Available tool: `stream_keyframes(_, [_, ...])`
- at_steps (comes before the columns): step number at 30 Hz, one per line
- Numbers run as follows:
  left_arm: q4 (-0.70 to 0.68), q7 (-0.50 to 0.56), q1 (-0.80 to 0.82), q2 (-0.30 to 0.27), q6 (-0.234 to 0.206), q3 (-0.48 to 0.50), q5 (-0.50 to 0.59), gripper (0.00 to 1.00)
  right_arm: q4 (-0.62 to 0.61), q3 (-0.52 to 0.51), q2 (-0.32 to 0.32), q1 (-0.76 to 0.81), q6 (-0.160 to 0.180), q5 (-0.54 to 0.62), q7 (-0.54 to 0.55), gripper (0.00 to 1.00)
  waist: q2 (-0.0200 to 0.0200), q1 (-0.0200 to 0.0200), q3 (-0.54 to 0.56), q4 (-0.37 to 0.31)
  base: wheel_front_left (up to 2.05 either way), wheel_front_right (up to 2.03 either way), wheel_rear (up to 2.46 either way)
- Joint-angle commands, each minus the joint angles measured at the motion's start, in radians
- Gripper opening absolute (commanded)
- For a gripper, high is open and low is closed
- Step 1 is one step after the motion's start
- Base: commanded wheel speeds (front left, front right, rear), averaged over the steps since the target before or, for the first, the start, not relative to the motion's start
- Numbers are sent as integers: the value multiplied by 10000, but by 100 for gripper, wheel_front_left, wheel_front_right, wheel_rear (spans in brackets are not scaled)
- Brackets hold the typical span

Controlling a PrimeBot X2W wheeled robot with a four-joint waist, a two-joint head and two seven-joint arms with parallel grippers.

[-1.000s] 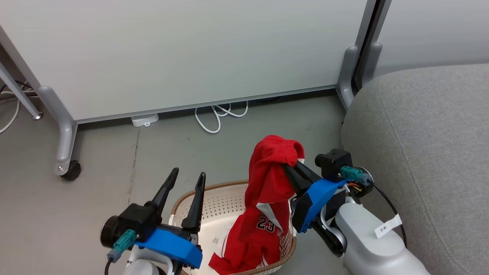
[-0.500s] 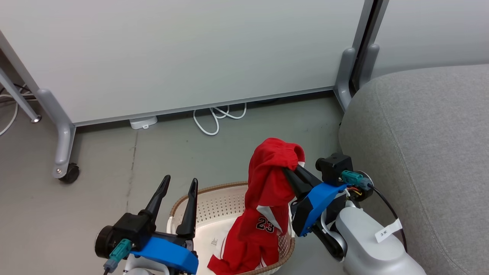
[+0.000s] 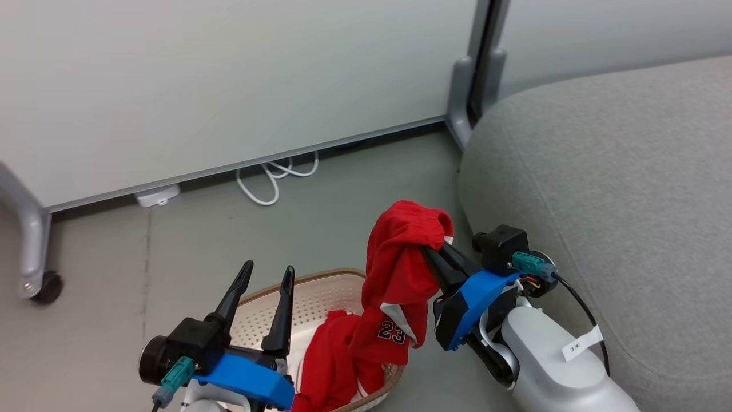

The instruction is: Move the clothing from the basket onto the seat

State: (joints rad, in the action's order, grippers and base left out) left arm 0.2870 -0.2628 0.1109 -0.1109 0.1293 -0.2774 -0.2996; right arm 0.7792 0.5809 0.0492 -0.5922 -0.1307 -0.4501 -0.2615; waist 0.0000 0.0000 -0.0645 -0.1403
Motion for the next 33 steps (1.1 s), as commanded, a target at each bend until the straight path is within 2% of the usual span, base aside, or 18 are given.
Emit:
stream_keyframes(1, [-53, -31, 168, -31, 17, -48, -37, 100, -67, -35, 22, -74, -3, 42, -52, 0, 0, 0, -114, -462, 0, 0, 0])
stream_keyframes(10, [47, -29, 390, -112, 18, -294, -11, 100, -239, -239, 19, 78, -3, 132, -48, 0, 0, 0, -294, -1862, 0, 0, 0])
stream_keyframes(20, [117, -31, 528, -349, 19, -520, -65, 100, -486, -467, 17, 299, -1, 85, -48, 0, 0, 0, -445, -2960, 0, 0, 0])
stream_keyframes(33, [137, -31, 504, -409, 18, -506, -65, 100, -666, -518, 16, 567, -1, 29, -48, 0, 0, 0, -489, -3790, 0, 0, 0])
